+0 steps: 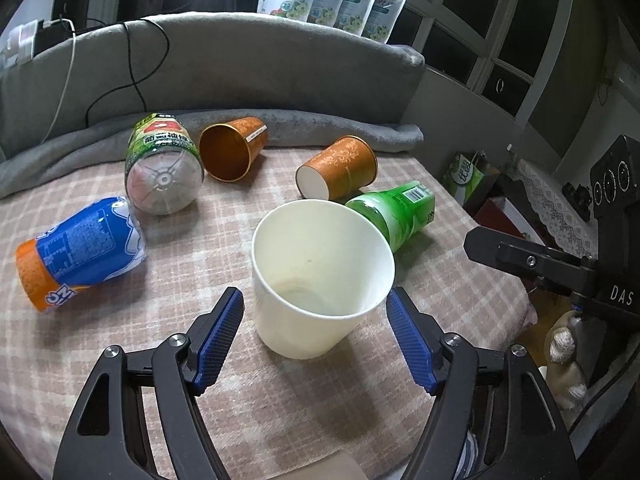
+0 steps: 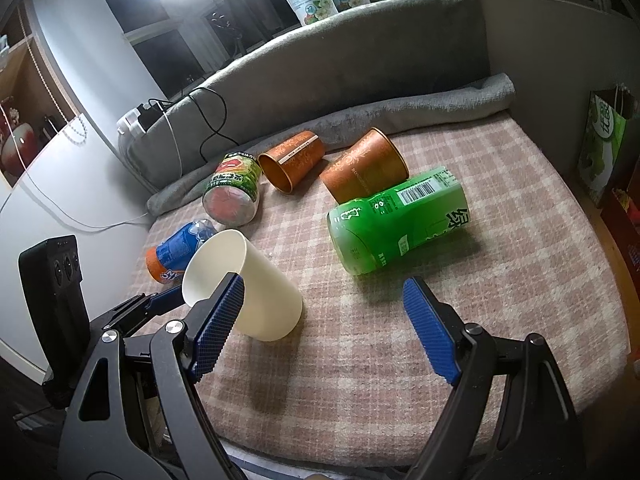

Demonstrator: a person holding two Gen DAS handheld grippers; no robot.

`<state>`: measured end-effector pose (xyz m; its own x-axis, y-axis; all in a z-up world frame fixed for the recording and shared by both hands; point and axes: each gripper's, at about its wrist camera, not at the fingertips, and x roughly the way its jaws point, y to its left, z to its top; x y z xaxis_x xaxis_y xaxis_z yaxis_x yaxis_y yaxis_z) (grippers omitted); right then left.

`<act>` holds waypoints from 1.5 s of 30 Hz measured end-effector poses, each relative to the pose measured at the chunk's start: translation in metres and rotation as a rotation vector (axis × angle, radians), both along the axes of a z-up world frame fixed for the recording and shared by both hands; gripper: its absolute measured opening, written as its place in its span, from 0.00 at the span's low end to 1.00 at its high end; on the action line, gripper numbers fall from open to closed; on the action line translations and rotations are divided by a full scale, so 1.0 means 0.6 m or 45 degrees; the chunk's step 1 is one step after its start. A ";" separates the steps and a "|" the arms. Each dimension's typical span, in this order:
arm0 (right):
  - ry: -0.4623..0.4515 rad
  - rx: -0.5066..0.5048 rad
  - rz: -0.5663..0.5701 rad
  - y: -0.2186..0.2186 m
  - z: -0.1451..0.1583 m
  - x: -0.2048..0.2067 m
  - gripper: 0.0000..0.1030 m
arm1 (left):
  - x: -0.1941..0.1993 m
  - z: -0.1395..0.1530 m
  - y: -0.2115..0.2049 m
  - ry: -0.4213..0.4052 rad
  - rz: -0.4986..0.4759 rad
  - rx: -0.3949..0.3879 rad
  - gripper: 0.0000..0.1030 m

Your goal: Flip cup upright

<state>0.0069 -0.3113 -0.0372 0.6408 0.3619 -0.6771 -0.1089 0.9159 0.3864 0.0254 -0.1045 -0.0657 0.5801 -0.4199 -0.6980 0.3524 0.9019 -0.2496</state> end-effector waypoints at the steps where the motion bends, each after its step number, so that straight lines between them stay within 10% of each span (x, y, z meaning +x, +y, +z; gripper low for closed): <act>1: -0.004 -0.007 -0.001 0.001 0.001 0.000 0.82 | -0.002 0.000 0.002 0.001 -0.001 -0.001 0.72; 18: -0.129 -0.253 -0.045 0.034 0.014 -0.012 0.87 | -0.039 0.020 0.052 -0.023 0.012 -0.036 0.72; 36: -0.339 -0.424 -0.125 0.071 0.050 -0.038 0.98 | -0.084 0.106 0.122 -0.462 0.376 0.095 0.81; 45: -0.421 -0.423 -0.172 0.075 0.061 -0.051 1.00 | -0.089 0.116 0.130 -0.516 0.428 0.118 0.83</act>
<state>-0.0237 -0.2666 -0.0007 0.8673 0.0591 -0.4942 -0.0480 0.9982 0.0352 -0.0282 -0.0264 0.0036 0.9026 -0.1118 -0.4157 0.0919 0.9935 -0.0676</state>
